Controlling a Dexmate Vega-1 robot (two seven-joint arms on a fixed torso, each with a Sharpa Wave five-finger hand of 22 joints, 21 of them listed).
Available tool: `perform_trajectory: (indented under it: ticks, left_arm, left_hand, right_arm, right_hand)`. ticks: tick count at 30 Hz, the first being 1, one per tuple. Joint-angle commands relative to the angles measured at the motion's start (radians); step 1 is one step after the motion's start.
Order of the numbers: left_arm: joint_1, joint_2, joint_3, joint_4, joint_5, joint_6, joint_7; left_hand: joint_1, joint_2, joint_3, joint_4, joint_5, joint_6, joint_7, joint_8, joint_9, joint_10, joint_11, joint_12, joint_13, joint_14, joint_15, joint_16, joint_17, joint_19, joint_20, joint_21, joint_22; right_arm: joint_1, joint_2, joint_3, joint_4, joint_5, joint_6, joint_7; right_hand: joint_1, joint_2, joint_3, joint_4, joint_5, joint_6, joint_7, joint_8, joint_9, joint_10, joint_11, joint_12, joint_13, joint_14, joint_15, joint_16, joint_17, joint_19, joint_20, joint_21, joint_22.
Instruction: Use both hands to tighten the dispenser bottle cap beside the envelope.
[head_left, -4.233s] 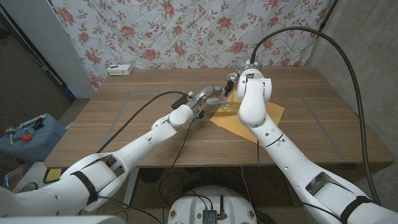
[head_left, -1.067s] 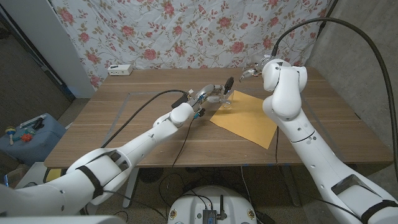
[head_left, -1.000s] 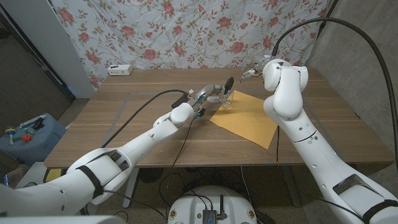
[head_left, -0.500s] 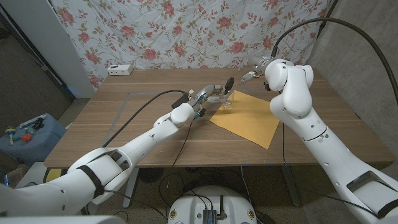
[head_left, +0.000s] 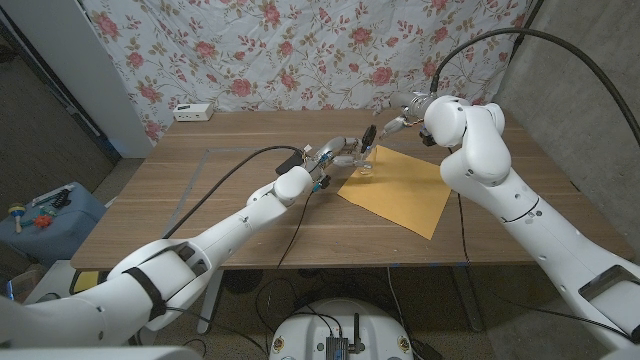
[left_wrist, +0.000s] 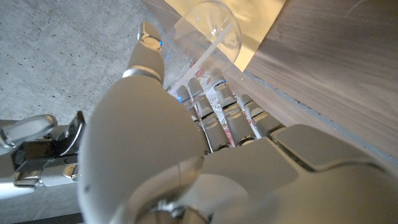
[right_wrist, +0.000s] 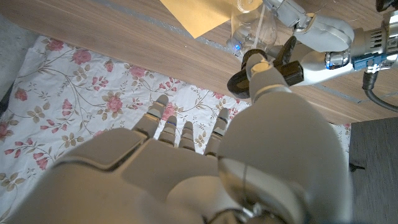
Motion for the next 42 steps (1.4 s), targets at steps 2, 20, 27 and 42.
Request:
perform_trajectory:
  ticks: [2, 20, 27, 42]
  left_arm:
    - [0.016, 0.008, -0.004, -0.026, 0.002, 0.012, 0.011]
    - [0.02, 0.009, -0.004, -0.036, 0.005, 0.013, 0.012]
    - [0.023, 0.011, -0.004, -0.043, 0.007, 0.013, 0.014]
    - [0.03, 0.018, -0.006, -0.058, 0.009, 0.016, 0.015]
  left_hand:
    - [-0.099, 0.123, 0.093, 0.088, 0.003, 0.151, 0.037, 0.008, 0.002, 0.076, -0.016, 0.006, 0.236, 0.014, -0.083, 0.003, 0.005, 0.009, -0.064, -0.002, 0.002]
    - [-0.1, 0.124, 0.093, 0.089, 0.003, 0.153, 0.035, 0.008, 0.002, 0.076, -0.015, 0.005, 0.237, 0.015, -0.082, 0.003, 0.005, 0.009, -0.064, -0.002, 0.002]
    - [-0.1, 0.125, 0.094, 0.088, 0.003, 0.152, 0.035, 0.007, 0.002, 0.078, -0.014, 0.006, 0.237, 0.013, -0.081, 0.003, 0.005, 0.009, -0.063, -0.002, 0.002]
    - [-0.101, 0.124, 0.094, 0.088, 0.003, 0.152, 0.037, 0.007, 0.002, 0.08, -0.017, 0.005, 0.236, 0.014, -0.083, 0.003, 0.005, 0.009, -0.063, -0.002, 0.002]
  right_arm:
    - [0.054, -0.087, -0.057, -0.009, 0.183, -0.026, -0.089]
    - [0.143, -0.152, -0.15, 0.003, 0.3, -0.082, -0.12]
    - [0.177, -0.167, -0.181, 0.007, 0.337, -0.097, -0.126]
    - [0.225, -0.195, -0.228, -0.011, 0.382, -0.149, -0.142]
  right_hand:
    - [0.026, 0.003, 0.012, -0.002, 0.007, 0.029, 0.0, 0.015, 0.005, -0.01, -0.004, 0.006, 0.001, -0.014, 0.001, 0.0, 0.002, -0.004, 0.001, -0.001, 0.003]
    - [0.024, 0.005, 0.009, 0.014, 0.007, 0.072, 0.0, 0.034, 0.008, -0.024, 0.0, 0.007, 0.001, -0.03, 0.006, 0.002, 0.004, -0.014, 0.0, -0.001, 0.003]
    - [0.014, 0.011, 0.005, 0.023, 0.005, 0.098, 0.0, 0.044, 0.009, -0.025, -0.002, 0.01, 0.0, -0.032, 0.004, 0.005, 0.005, -0.016, 0.0, 0.0, 0.003]
    - [-0.021, 0.018, -0.009, 0.044, -0.004, 0.134, 0.001, 0.054, 0.008, -0.026, 0.011, 0.014, 0.0, -0.037, 0.009, 0.01, 0.008, -0.019, 0.003, 0.002, 0.003]
